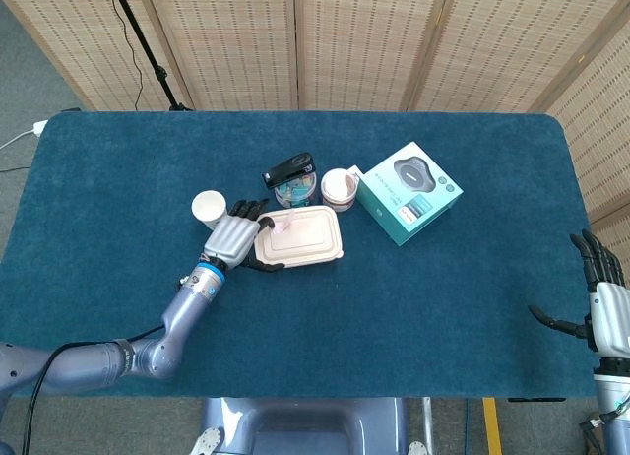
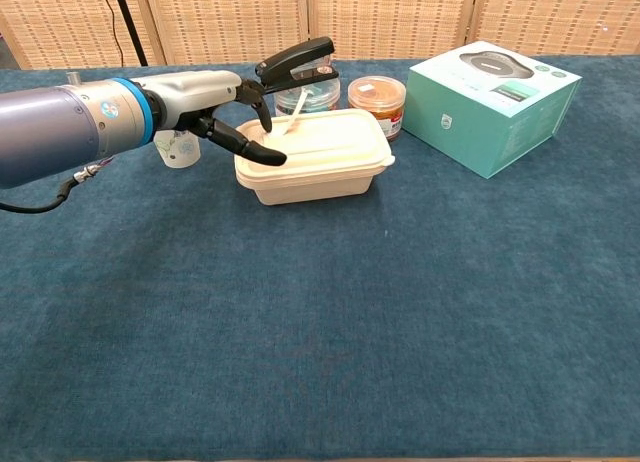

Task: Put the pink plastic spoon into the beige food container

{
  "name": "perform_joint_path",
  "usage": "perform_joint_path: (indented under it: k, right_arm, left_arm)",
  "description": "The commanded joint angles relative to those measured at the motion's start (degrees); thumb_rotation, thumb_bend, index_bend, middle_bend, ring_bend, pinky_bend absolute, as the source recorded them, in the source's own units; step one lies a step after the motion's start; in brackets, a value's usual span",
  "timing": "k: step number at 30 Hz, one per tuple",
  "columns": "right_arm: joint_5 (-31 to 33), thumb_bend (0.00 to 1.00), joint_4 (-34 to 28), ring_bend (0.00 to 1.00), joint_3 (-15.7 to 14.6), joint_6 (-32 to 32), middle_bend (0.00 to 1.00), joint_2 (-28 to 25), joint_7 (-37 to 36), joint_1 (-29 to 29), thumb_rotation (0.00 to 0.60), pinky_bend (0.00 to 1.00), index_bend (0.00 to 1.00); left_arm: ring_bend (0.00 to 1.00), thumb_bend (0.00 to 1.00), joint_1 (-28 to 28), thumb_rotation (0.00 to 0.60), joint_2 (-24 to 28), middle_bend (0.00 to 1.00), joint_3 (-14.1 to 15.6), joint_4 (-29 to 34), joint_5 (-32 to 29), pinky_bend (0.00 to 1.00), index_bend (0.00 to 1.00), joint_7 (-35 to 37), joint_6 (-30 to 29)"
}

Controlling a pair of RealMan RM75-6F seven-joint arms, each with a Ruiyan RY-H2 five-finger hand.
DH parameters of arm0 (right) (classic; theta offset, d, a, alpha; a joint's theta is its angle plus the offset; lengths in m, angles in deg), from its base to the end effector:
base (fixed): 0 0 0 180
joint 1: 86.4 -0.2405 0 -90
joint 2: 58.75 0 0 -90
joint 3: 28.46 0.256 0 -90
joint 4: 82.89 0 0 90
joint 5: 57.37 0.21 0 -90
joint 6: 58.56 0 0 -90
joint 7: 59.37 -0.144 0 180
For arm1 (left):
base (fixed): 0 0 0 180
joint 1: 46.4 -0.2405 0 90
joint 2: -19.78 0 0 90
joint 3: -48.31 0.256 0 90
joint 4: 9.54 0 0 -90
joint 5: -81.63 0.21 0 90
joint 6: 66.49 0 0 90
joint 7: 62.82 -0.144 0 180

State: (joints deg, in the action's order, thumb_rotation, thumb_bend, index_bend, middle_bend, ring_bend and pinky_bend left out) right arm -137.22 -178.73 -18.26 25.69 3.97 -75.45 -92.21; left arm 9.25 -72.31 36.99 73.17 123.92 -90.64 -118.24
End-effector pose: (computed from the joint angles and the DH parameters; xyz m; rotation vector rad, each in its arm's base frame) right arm -0.3002 -0.2103 0.1835 1.1286 -1.0812 1.2030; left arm -0.0991 0.3768 -0.0387 -1.8790 -1.0352 -0.8289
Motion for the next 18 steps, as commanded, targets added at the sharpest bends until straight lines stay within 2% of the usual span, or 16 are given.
perform_joint_path:
  k: [1,18]
  right_arm:
    - [0.0,0.00,0.0,0.00,0.0,0.0,0.00,0.0,-0.1,0.0,0.600,0.00,0.02]
    - [-0.1,0.00,-0.2,0.00,0.1,0.3,0.00,-0.3,-0.6,0.2,0.600,0.00,0.02]
  left_arm:
    - [0.00,0.00,0.0,0.222,0.0,0.00,0.0,0.1,0.1,0.00,0.29,0.1,0.0]
    - [0.00,0.00,-0.2,0.219,0.6,0.00,0.4,2.4,0.2,0.00,0.29,-0.7,-0.9]
